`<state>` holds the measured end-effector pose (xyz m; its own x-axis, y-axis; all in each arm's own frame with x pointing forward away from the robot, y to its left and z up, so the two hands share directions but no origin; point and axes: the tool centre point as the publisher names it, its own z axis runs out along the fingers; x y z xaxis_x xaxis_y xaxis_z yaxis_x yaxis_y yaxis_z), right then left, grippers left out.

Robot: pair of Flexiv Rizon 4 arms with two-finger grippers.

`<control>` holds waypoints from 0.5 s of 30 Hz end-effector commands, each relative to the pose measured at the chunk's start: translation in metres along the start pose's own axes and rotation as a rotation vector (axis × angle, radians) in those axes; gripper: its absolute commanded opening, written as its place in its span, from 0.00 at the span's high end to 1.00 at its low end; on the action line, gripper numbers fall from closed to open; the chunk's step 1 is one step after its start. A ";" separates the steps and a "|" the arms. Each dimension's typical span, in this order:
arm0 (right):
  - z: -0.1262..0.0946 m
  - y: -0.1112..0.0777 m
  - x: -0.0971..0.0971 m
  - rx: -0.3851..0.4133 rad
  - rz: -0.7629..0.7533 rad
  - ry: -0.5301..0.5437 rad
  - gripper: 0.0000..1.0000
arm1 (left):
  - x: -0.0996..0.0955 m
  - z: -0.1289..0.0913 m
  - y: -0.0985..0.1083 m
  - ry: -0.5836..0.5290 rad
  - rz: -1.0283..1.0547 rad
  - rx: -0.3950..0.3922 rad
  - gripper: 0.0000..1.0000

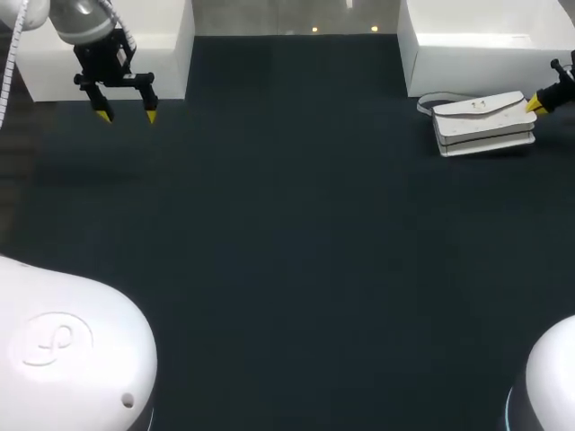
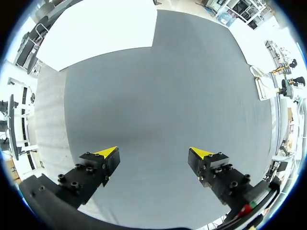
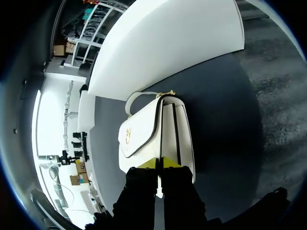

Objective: Pick up the bag, open it, inspect its contents, close it, and place it on the opposite side

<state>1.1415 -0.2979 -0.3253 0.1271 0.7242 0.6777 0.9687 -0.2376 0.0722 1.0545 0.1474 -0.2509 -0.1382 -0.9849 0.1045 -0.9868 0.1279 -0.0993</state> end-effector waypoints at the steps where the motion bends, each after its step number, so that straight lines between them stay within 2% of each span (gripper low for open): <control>1: -0.009 0.015 -0.006 0.029 0.016 -0.007 1.00 | 0.000 -0.001 0.000 -0.003 0.001 -0.003 0.00; 8: -0.022 0.030 -0.014 0.036 0.072 -0.058 1.00 | 0.003 -0.001 0.001 -0.002 0.008 -0.009 0.00; 15: -0.020 0.033 -0.014 0.045 0.097 -0.095 1.00 | 0.004 0.000 0.001 0.003 0.014 -0.013 0.00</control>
<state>1.1560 -0.3262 -0.3181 0.2338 0.7553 0.6122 0.9412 -0.3338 0.0523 1.0515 0.1432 -0.2505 -0.1507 -0.9829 0.1056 -0.9858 0.1414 -0.0907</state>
